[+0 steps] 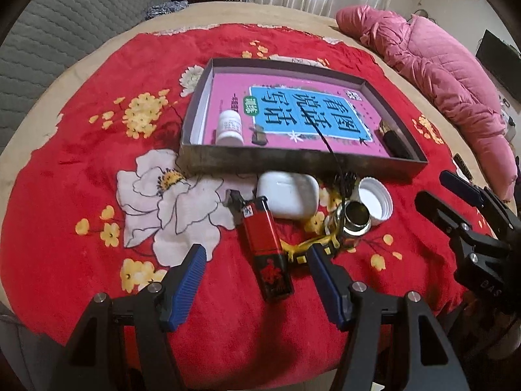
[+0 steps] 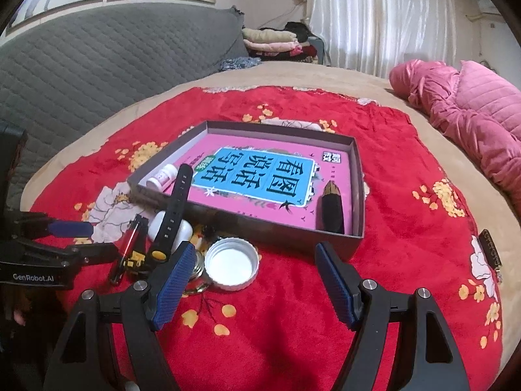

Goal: Organize rigid objects
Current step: 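Move left tool toward red lighter while right tool approaches white cap and jar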

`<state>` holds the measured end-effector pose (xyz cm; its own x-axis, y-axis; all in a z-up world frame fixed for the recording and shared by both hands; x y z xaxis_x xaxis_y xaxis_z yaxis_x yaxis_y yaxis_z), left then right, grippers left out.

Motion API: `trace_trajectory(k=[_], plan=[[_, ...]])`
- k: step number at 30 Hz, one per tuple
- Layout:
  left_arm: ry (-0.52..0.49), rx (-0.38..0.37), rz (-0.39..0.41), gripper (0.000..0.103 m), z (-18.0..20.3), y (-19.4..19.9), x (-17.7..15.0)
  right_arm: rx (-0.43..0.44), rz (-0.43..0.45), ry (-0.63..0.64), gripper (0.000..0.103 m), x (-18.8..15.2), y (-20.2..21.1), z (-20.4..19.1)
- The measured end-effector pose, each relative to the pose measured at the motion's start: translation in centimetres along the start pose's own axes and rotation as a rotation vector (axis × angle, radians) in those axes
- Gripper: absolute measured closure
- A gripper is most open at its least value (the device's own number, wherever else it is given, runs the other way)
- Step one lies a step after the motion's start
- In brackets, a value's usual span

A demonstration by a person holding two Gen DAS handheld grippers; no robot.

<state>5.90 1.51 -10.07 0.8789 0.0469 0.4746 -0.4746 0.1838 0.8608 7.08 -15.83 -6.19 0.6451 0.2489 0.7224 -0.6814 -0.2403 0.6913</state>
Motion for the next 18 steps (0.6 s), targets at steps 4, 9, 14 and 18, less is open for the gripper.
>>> trace_trajectory(k=[4,9,14,18], plan=[[0.001,-0.004,-0.010,0.039,0.1,-0.2,-0.3,0.002,-0.019,0.015,0.026,-0.5,-0.4,-0.2],[0.000,-0.001,-0.038,0.039,0.2,-0.8,-0.8,0.004,-0.037,0.028,0.026,-0.9,-1.0,-0.4],[0.010,-0.007,-0.054,0.039,0.0,-1.2,-1.1,0.006,-0.043,0.027,0.026,-1.1,-1.3,-0.4],[0.025,-0.014,-0.065,0.039,-0.2,-1.3,-1.5,0.007,-0.050,0.019,0.026,-1.2,-1.5,-0.2]])
Point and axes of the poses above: each gripper's, at about its wrist camera, not at the fingertips, and y roughly against the way its jaws point, z to its right, x to its top, the point moved 10 cm from there along -y, roughly the way its jaws point, and after that the axes turned 4 degrees about -x, right-handed, at the moved point
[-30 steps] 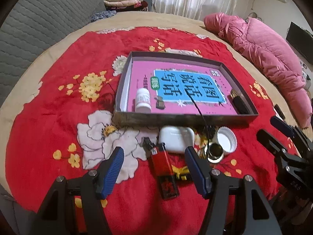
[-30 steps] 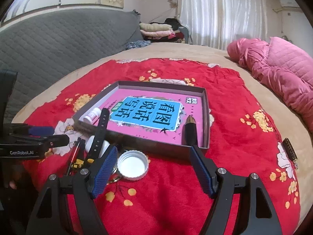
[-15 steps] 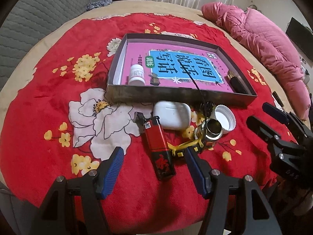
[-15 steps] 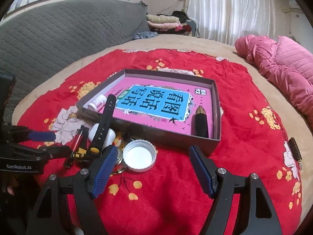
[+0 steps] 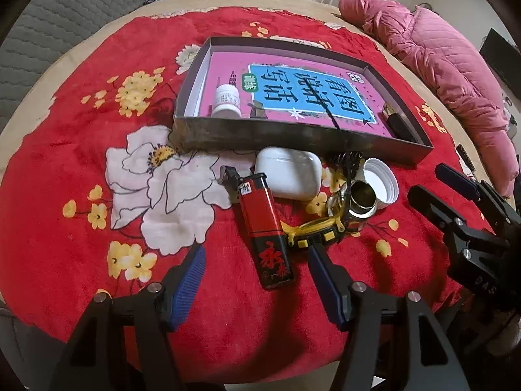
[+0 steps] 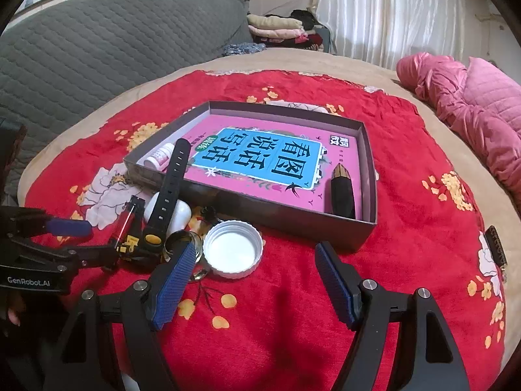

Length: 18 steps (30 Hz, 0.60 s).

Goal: Organize rigid objects
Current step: 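Move left tool toward red lighter while right tool approaches white cap and jar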

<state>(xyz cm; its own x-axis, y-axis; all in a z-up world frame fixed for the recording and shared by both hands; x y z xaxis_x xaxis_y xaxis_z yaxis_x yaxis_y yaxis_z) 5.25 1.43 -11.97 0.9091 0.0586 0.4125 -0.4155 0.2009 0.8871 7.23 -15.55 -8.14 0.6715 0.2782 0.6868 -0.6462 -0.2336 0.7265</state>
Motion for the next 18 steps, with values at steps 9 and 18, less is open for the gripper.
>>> trace_trajectory(k=[9,18], plan=[[0.005,0.026,-0.020,0.039,-0.7,-1.1,-0.5,0.002,-0.001,-0.005,0.026,0.1,-0.2,0.1],[0.030,0.033,-0.024,0.039,-1.3,-1.8,-0.1,0.007,-0.024,0.014,0.026,-0.4,-1.2,-0.3]])
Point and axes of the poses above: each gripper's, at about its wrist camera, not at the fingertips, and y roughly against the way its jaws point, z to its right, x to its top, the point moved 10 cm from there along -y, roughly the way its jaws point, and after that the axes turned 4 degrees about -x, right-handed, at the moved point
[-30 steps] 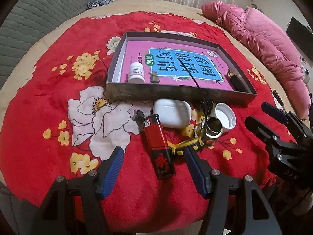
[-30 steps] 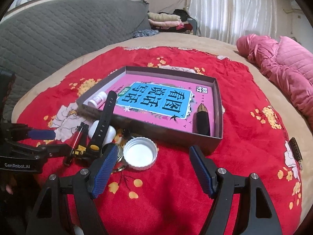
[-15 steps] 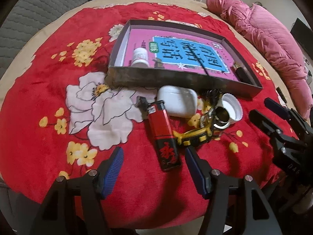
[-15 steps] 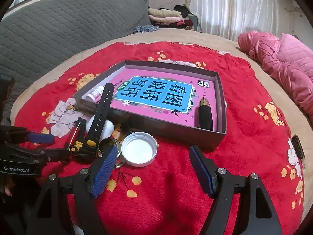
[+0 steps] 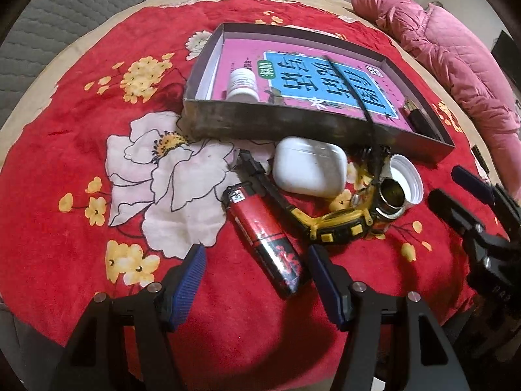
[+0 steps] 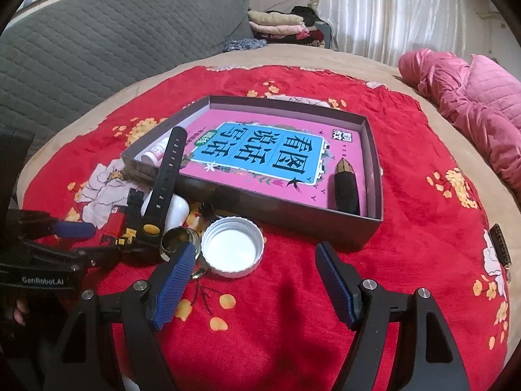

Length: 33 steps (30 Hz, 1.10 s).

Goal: Organize rigid objects
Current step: 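Move left tool toward red lighter while right tool approaches white cap and jar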

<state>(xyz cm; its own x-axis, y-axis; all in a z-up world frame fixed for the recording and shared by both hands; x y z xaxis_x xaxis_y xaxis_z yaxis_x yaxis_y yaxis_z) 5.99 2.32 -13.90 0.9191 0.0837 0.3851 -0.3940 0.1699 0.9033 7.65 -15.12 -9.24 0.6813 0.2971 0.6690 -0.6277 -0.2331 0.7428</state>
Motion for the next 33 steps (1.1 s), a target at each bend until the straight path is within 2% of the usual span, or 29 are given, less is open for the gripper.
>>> trace_trajectory(k=[15,33], plan=[[0.059,0.017,0.007,0.039,-1.7,-0.5,0.6,-0.026,-0.084,0.054,0.026,-1.8,-3.0,-0.5],[0.076,0.027,0.022,0.039,-2.2,-0.9,1.0,-0.026,-0.050,0.038,0.026,-0.9,-5.3,-0.4]])
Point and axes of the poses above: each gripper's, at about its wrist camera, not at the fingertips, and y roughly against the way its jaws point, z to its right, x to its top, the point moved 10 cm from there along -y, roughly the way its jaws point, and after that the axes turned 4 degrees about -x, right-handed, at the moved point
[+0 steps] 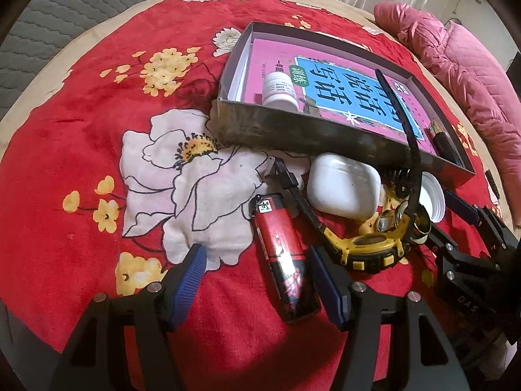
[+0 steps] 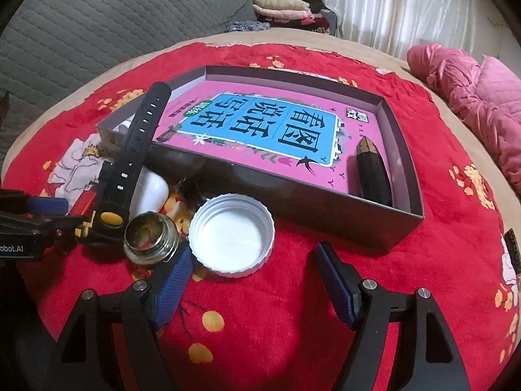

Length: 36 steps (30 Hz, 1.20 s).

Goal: Organize rigid objects
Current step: 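Move left tool toward red lighter while right tool approaches white cap and jar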

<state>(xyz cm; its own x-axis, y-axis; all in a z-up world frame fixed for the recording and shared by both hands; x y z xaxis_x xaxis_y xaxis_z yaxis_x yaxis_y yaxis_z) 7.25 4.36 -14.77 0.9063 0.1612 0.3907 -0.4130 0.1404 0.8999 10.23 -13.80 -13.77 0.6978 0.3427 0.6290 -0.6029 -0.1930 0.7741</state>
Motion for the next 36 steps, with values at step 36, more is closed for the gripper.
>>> trace_trajectory(k=[36], plan=[[0.015,0.064,0.057,0.050,-0.6,-1.2,1.7,-0.010,0.032,-0.039,0.043,0.8,-0.6,1.0]])
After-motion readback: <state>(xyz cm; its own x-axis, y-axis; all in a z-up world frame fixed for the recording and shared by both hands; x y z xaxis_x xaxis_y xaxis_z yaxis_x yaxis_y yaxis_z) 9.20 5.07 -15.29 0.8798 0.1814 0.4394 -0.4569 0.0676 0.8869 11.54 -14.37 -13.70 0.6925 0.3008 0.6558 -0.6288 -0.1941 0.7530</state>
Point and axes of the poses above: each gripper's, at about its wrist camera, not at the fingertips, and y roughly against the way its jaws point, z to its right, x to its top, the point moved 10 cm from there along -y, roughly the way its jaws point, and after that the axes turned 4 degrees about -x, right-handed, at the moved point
